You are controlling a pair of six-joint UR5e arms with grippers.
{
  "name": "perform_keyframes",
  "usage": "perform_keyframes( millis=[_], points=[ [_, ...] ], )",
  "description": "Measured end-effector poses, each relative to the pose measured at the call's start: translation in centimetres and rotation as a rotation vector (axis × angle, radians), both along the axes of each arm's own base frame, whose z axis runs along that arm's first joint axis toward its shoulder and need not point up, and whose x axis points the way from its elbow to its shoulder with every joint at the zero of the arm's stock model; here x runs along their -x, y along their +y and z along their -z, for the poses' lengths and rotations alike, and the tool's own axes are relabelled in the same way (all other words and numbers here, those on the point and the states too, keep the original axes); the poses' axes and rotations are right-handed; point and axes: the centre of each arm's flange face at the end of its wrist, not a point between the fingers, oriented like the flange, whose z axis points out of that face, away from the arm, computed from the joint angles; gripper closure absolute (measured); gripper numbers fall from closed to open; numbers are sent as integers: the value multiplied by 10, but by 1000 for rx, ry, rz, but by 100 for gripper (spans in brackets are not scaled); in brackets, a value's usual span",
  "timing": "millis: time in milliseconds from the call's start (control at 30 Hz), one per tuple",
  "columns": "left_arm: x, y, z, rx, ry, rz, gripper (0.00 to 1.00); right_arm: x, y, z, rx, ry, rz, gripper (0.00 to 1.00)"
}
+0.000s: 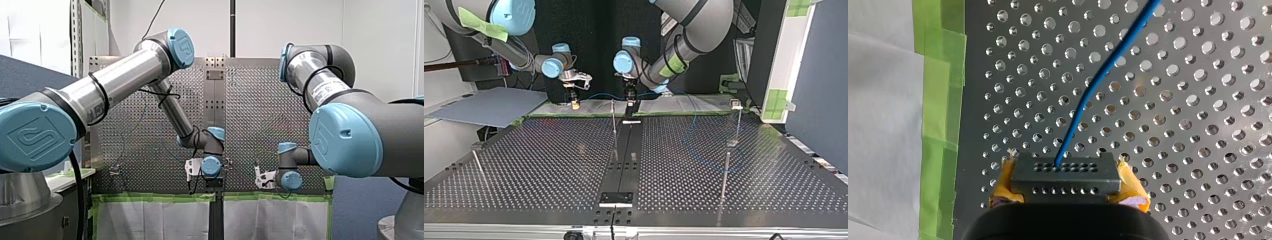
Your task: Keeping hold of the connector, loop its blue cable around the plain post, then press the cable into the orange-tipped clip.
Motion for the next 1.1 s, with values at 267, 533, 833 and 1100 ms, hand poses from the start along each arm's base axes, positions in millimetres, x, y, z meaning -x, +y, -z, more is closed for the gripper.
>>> perform_keyframes(
  millis=[267,533,833,1100],
  points=[
    [-4,6,14,19,21,14,100,1,-1,0,-2,-2,4,100],
    [-14,8,19,39,26,15,100,3,-3,-1,-2,-7,10,100],
    [-27,16,17,36,20,-2,100,2,-8,-4,-2,-32,18,100],
    [-36,21,15,36,18,-5,100,2,-11,-5,-4,-45,25,100]
  ],
)
